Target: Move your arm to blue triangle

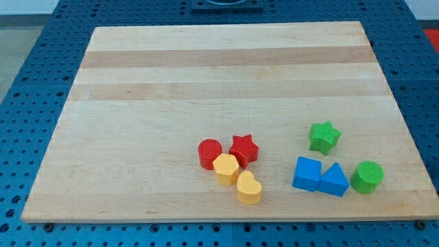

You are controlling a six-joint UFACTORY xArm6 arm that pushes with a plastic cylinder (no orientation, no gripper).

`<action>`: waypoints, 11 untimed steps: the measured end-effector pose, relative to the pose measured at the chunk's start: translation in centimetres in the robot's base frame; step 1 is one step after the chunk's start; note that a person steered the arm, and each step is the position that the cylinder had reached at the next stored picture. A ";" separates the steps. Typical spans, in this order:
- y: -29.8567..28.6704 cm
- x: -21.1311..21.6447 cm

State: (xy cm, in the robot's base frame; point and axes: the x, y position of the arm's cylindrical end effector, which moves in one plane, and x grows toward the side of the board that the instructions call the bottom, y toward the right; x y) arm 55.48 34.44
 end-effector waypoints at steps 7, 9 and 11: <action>-11.8 6.3; -15.2 6.4; -18.8 6.3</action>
